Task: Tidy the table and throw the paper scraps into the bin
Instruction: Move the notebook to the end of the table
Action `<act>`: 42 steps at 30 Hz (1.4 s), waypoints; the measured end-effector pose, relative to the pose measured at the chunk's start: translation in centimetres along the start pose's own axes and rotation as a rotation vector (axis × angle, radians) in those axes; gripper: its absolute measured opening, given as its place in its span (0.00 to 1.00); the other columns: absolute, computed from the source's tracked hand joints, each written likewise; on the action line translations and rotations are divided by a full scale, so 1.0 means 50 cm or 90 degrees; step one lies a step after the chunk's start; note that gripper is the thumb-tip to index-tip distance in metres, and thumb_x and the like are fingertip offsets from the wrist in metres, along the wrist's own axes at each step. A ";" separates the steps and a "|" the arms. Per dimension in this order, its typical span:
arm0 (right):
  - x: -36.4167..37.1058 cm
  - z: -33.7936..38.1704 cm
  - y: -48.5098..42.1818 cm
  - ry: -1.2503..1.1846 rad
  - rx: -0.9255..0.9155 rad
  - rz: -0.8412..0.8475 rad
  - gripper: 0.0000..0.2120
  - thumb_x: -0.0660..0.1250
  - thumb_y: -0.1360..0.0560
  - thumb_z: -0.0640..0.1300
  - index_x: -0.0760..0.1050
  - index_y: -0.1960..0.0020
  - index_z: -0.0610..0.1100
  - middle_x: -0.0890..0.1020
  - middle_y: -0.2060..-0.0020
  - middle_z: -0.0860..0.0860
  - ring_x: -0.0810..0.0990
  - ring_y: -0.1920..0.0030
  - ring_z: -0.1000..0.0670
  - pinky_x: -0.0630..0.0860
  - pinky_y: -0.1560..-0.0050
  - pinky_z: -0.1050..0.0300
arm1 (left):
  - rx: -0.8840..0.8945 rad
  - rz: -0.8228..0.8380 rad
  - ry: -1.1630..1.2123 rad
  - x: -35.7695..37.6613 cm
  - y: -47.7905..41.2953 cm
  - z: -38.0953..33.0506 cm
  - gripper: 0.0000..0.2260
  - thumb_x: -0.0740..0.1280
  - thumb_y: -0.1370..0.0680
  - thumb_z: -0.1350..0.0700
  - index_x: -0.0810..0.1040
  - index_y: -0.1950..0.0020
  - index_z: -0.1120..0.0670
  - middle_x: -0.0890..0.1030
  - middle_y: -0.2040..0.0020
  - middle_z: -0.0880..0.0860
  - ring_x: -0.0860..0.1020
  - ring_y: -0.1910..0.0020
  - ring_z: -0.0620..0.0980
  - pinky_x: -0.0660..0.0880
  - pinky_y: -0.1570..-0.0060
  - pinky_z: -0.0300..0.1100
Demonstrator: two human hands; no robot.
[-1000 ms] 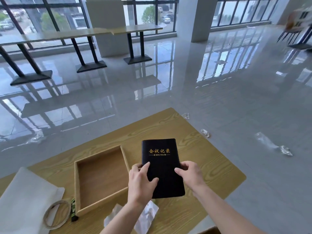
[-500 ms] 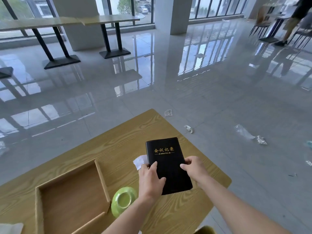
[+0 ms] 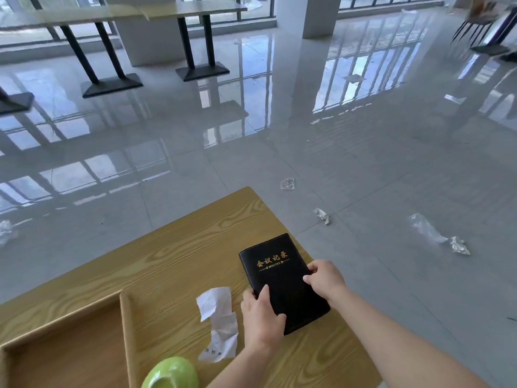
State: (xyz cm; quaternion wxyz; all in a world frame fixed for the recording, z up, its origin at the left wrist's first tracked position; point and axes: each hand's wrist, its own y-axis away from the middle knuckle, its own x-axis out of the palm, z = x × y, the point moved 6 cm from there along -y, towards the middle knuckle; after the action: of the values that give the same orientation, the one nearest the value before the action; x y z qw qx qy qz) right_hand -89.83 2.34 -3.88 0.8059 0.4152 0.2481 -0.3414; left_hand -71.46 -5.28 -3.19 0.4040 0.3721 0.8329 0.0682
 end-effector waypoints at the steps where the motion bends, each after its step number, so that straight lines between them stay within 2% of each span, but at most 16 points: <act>1: 0.000 0.004 -0.013 0.005 -0.005 0.000 0.06 0.70 0.24 0.41 0.80 0.47 0.46 0.83 0.49 0.49 0.79 0.51 0.49 0.77 0.50 0.54 | -0.002 -0.005 0.004 0.004 -0.006 0.001 0.31 0.69 0.25 0.60 0.63 0.24 0.51 0.60 0.25 0.58 0.58 0.25 0.56 0.65 0.28 0.47; 5: -0.002 0.024 -0.054 0.023 -0.022 -0.004 0.14 0.69 0.24 0.41 0.77 0.38 0.45 0.81 0.43 0.48 0.79 0.44 0.47 0.73 0.50 0.57 | 0.017 -0.029 0.016 0.010 -0.032 -0.002 0.34 0.70 0.24 0.59 0.58 0.21 0.51 0.55 0.22 0.58 0.53 0.22 0.55 0.61 0.25 0.49; 8: -0.002 0.036 -0.079 0.038 -0.031 -0.002 0.15 0.68 0.23 0.42 0.76 0.37 0.44 0.80 0.41 0.47 0.79 0.42 0.45 0.76 0.43 0.52 | 0.061 -0.020 -0.034 0.023 -0.047 -0.012 0.41 0.74 0.26 0.50 0.54 0.21 0.53 0.42 0.20 0.55 0.44 0.21 0.55 0.55 0.23 0.49; 10: 0.002 0.047 -0.090 0.056 -0.043 0.000 0.16 0.67 0.23 0.42 0.76 0.36 0.44 0.80 0.40 0.46 0.78 0.41 0.45 0.77 0.40 0.49 | 0.096 -0.017 -0.112 0.031 -0.056 -0.017 0.44 0.74 0.28 0.45 0.52 0.20 0.54 0.37 0.21 0.55 0.41 0.21 0.56 0.53 0.24 0.49; 15: 0.004 0.077 -0.111 0.100 -0.086 -0.010 0.18 0.66 0.21 0.43 0.74 0.33 0.43 0.79 0.38 0.45 0.78 0.38 0.45 0.76 0.40 0.52 | 0.181 -0.056 -0.265 0.023 -0.081 -0.018 0.43 0.70 0.26 0.40 0.52 0.20 0.53 0.42 0.20 0.60 0.38 0.21 0.58 0.48 0.23 0.50; 21: 0.012 0.097 -0.126 0.108 -0.097 -0.013 0.19 0.67 0.21 0.43 0.73 0.32 0.43 0.78 0.36 0.45 0.77 0.36 0.45 0.76 0.37 0.51 | 0.275 -0.043 -0.335 0.021 -0.103 -0.028 0.38 0.68 0.25 0.42 0.55 0.21 0.51 0.46 0.20 0.62 0.38 0.21 0.60 0.47 0.24 0.51; 31: 0.023 0.119 -0.143 0.132 -0.120 -0.030 0.19 0.66 0.21 0.44 0.73 0.31 0.43 0.77 0.35 0.44 0.76 0.36 0.44 0.76 0.37 0.49 | 0.258 -0.029 -0.320 0.009 -0.136 -0.027 0.36 0.69 0.26 0.44 0.59 0.23 0.52 0.48 0.20 0.61 0.40 0.21 0.58 0.59 0.24 0.51; 42: 0.021 0.131 -0.147 0.134 -0.164 -0.030 0.19 0.66 0.21 0.43 0.71 0.31 0.45 0.79 0.37 0.46 0.77 0.38 0.45 0.77 0.39 0.49 | 0.257 -0.024 -0.327 0.008 -0.154 -0.023 0.37 0.70 0.25 0.44 0.57 0.22 0.53 0.46 0.20 0.61 0.39 0.21 0.58 0.54 0.24 0.51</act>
State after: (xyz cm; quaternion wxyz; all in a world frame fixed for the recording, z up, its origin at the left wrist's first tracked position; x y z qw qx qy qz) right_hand -93.97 -6.62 -4.77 0.8139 0.3357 0.3827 -0.2800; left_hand -76.80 -10.28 -5.86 0.5201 0.4342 0.7074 -0.2015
